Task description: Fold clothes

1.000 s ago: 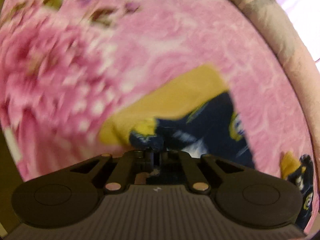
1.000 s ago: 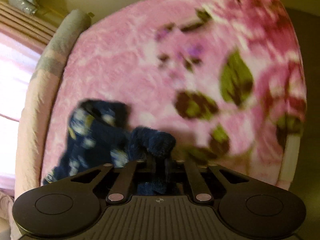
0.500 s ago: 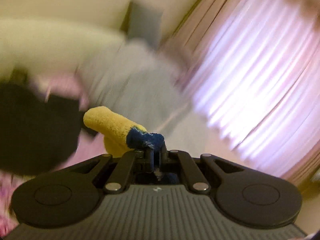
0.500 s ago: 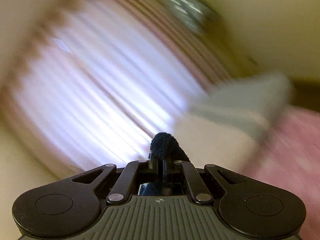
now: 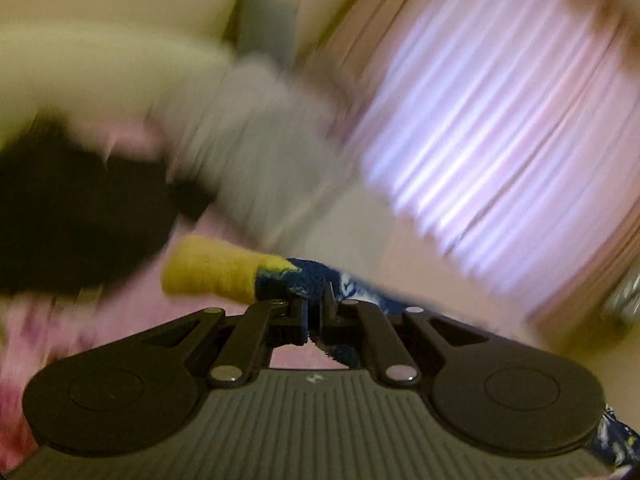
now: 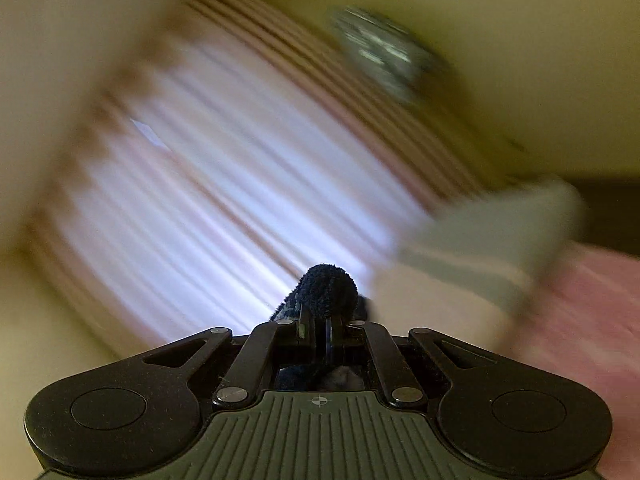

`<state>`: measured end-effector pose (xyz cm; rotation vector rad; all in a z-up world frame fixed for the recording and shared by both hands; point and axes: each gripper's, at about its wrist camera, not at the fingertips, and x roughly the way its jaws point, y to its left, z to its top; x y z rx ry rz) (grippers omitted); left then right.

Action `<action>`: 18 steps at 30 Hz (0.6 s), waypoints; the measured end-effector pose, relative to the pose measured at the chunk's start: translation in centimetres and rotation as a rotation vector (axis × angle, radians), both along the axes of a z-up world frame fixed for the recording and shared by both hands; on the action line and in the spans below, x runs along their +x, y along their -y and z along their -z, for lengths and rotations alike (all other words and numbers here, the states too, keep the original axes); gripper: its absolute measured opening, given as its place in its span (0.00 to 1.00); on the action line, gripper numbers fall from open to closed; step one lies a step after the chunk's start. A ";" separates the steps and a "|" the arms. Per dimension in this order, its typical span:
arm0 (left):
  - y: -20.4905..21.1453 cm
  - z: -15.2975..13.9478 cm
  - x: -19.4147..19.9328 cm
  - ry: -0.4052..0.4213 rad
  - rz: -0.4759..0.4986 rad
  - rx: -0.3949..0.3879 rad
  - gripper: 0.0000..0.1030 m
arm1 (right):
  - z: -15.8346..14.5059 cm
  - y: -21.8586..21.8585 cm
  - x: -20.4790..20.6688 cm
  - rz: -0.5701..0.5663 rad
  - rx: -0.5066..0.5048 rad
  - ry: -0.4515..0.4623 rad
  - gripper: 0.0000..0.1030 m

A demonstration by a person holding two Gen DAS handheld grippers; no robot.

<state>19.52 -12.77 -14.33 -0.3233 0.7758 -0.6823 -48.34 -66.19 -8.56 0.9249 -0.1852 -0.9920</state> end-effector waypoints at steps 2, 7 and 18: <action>-0.6 6.6 -2.6 -0.062 0.017 0.132 0.03 | 7.0 -1.6 -4.0 0.052 0.167 -0.069 0.02; -3.2 21.9 -7.3 -0.287 0.002 0.366 0.03 | 22.1 -7.0 -12.9 0.220 0.499 -0.249 0.02; -5.3 22.1 -10.6 -0.234 0.090 0.456 0.05 | 28.1 -13.9 -19.5 0.268 0.658 -0.417 0.02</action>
